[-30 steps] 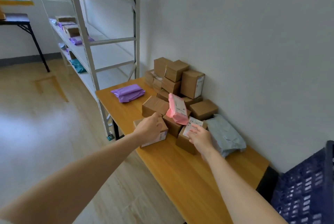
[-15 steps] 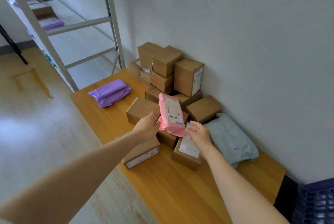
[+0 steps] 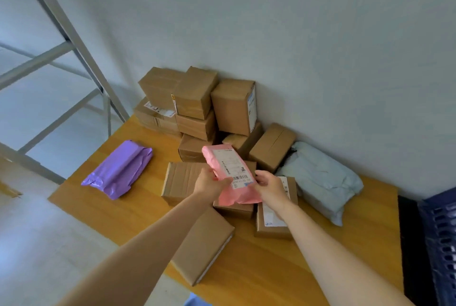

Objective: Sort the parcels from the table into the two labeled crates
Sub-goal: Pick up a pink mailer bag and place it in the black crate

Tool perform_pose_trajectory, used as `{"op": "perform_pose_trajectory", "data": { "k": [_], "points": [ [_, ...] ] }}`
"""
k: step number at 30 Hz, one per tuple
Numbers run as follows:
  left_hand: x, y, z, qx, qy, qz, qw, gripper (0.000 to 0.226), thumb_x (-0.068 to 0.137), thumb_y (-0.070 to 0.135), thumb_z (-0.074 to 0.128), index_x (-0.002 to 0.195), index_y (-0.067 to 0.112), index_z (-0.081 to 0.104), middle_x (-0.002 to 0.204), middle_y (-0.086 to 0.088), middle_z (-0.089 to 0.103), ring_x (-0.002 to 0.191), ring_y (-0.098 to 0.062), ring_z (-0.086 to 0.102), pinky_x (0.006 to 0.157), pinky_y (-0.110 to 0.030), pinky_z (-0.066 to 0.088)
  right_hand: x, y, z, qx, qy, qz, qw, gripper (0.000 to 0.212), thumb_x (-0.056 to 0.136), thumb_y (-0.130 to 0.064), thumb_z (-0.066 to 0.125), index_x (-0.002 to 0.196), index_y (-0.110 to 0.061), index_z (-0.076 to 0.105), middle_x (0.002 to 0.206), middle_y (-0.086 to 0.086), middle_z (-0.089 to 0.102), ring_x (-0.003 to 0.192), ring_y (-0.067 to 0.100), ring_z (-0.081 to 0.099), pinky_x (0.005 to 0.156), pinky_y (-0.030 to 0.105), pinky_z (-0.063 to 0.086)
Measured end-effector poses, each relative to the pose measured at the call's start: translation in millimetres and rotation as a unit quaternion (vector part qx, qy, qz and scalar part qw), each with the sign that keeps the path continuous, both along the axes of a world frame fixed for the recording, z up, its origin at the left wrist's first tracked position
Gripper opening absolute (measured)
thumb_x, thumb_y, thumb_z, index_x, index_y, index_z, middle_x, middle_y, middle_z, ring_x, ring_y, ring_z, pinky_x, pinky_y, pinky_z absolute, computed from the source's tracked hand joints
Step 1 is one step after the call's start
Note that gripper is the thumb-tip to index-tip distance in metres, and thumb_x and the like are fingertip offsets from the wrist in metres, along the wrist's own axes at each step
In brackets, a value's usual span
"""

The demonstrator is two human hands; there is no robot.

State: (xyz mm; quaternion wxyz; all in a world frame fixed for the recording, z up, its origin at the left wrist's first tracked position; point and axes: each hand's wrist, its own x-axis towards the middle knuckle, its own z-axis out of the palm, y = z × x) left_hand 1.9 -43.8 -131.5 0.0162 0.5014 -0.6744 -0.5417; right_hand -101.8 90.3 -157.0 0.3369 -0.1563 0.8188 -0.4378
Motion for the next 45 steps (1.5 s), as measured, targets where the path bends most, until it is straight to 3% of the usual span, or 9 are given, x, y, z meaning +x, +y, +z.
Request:
{"op": "perform_pose_trajectory", "data": {
  "k": [3,8,15,20,26,33,35,40,45],
  "points": [
    [-3.7,-10.9,-11.7,0.041,0.023,-0.003,0.999,0.052,0.083,0.023,0.075,0.123,0.018,0.043,0.124,-0.005,0.06,0.105,-0.022,0.065,0.076,-0.035,0.06,1.8,-7.4,-2.1,0.013,-0.001,-0.029,0.999,0.056,0.091,-0.018,0.066,0.142,-0.013,0.044,0.139,0.003,0.054,0.123,0.014,0.051,0.06,0.005,0.044],
    [-9.1,-26.0,-19.9,0.081,0.052,-0.035,0.995,0.045,0.082,0.016,0.075,0.11,0.023,0.041,0.122,-0.006,0.062,0.106,-0.023,0.066,0.079,-0.043,0.06,6.1,-15.1,1.0,0.016,-0.011,-0.085,0.996,0.054,0.089,-0.014,0.068,0.14,-0.011,0.048,0.136,0.006,0.056,0.123,0.018,0.052,0.082,0.017,0.045],
    [-6.7,-33.4,-19.1,0.067,0.045,-0.091,0.993,0.058,0.074,0.013,0.082,0.119,0.017,0.045,0.118,-0.002,0.06,0.11,-0.022,0.061,0.084,-0.045,0.058,25.4,-19.9,11.2,-0.004,0.006,-0.116,0.993,0.037,0.091,-0.009,0.064,0.127,-0.012,0.06,0.124,0.002,0.064,0.114,0.017,0.059,0.088,0.026,0.053],
    [1.5,-31.8,-1.9,0.042,0.037,-0.127,0.99,0.058,0.071,0.01,0.083,0.115,0.023,0.047,0.114,0.002,0.061,0.096,-0.014,0.059,0.067,-0.03,0.057,42.5,-7.8,22.3,-0.007,0.029,-0.107,0.994,0.031,0.091,-0.008,0.064,0.121,-0.014,0.06,0.121,0.001,0.063,0.11,0.015,0.06,0.077,0.02,0.054],
    [22.3,-23.4,46.1,0.081,0.05,-0.094,0.991,0.065,0.069,0.005,0.083,0.124,0.017,0.05,0.099,0.003,0.061,0.092,-0.021,0.062,0.072,-0.043,0.061,61.8,9.7,49.4,-0.038,0.072,-0.101,0.992,0.035,0.089,-0.013,0.068,0.122,-0.014,0.06,0.117,-0.003,0.064,0.099,0.009,0.062,0.063,0.013,0.052],
    [67.0,-8.4,95.5,-0.045,0.043,-0.189,0.98,0.044,0.071,0.008,0.082,0.108,0.016,0.06,0.109,-0.004,0.065,0.095,-0.021,0.066,0.068,-0.031,0.06,101.9,27.6,83.8,-0.053,0.184,-0.057,0.98,0.051,0.085,-0.01,0.072,0.128,-0.026,0.051,0.12,-0.014,0.051,0.11,0.005,0.046,0.083,0.019,0.049],
    [79.0,-5.6,106.7,-0.089,0.037,-0.23,0.968,0.035,0.072,0.008,0.08,0.1,0.018,0.061,0.107,-0.003,0.066,0.093,-0.019,0.066,0.071,-0.029,0.059,115.1,30.6,95.8,-0.07,0.243,-0.033,0.967,0.049,0.083,-0.007,0.072,0.121,-0.03,0.05,0.114,-0.02,0.051,0.105,0.002,0.047,0.071,0.003,0.047],
    [100.2,6.3,125.8,-0.216,0.029,-0.344,0.913,0.032,0.07,0.008,0.081,0.09,0.022,0.06,0.102,-0.001,0.065,0.094,-0.015,0.064,0.077,-0.026,0.057,136.1,41.4,119.3,-0.011,0.33,0.059,0.942,0.064,0.085,-0.01,0.07,0.142,-0.021,0.044,0.149,-0.002,0.038,0.13,0.015,0.043,0.087,0.011,0.036],
    [113.5,14.7,144.9,-0.291,0.032,-0.433,0.853,0.031,0.071,0.011,0.08,0.097,0.019,0.064,0.087,0.01,0.059,0.083,-0.005,0.058,0.065,-0.013,0.045,153.0,41.5,133.8,-0.011,0.314,0.083,0.946,0.043,0.09,-0.027,0.066,0.132,-0.024,0.055,0.136,-0.002,0.056,0.1,0.004,0.051,0.058,0.004,0.034]
  ]
}}
